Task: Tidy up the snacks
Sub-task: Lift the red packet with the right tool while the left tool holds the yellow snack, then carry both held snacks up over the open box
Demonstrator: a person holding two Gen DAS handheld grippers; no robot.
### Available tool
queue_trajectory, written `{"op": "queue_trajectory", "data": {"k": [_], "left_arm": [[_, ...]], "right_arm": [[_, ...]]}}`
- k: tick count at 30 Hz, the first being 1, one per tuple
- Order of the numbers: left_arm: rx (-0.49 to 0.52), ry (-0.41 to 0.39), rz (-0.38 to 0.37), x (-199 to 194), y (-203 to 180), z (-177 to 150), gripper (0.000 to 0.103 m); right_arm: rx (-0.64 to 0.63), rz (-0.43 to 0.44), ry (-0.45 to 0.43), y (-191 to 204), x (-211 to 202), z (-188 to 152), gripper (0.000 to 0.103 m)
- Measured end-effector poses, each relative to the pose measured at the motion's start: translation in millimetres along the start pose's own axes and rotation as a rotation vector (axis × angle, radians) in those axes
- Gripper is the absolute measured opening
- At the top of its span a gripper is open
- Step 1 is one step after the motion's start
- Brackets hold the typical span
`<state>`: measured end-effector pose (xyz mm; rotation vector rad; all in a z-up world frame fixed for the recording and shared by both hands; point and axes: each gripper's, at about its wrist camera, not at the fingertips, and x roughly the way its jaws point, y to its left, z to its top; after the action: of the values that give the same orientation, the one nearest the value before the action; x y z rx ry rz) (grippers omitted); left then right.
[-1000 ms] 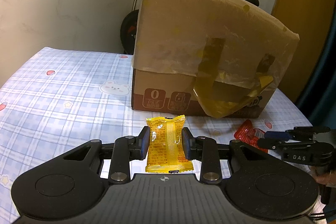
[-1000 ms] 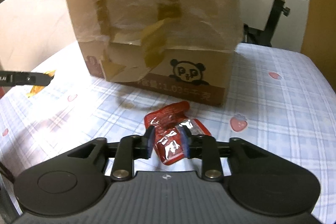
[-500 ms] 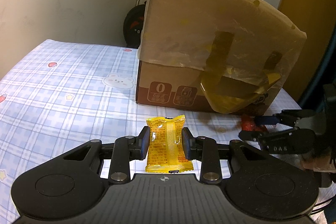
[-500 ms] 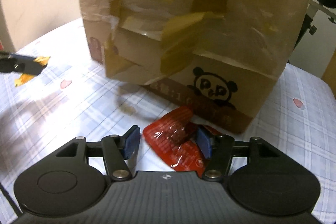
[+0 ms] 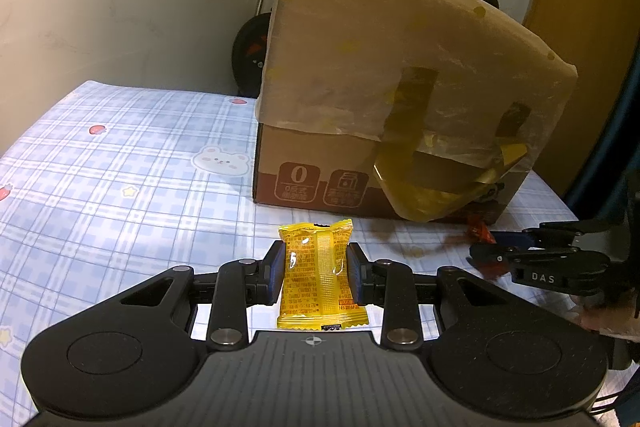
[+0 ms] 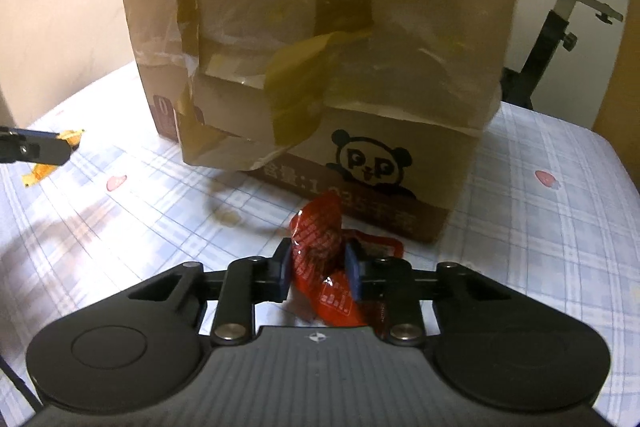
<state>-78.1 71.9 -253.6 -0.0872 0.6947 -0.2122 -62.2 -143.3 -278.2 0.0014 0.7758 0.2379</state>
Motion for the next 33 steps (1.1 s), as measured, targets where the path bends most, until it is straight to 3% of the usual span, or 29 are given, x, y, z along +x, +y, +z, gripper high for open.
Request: {"op": "queue_trajectory", "data": {"k": [15,27,33], "left_arm": [[0.020,-0.019,-0.010,-9,-4,2,0.034],[0.023,-0.027,-0.020,-11,-1,5,0.034],[0.043,-0.075,-0.034,-19,-4,21,0.034]], "right_arm": [[0.079,0.014,-0.105,-3,-49,-12,0.024],[0.108,0.015,-0.132,-5,-59,-14,0.024],[0.093,0.017,-0.194,-4,-81,-2,0.024]]}}
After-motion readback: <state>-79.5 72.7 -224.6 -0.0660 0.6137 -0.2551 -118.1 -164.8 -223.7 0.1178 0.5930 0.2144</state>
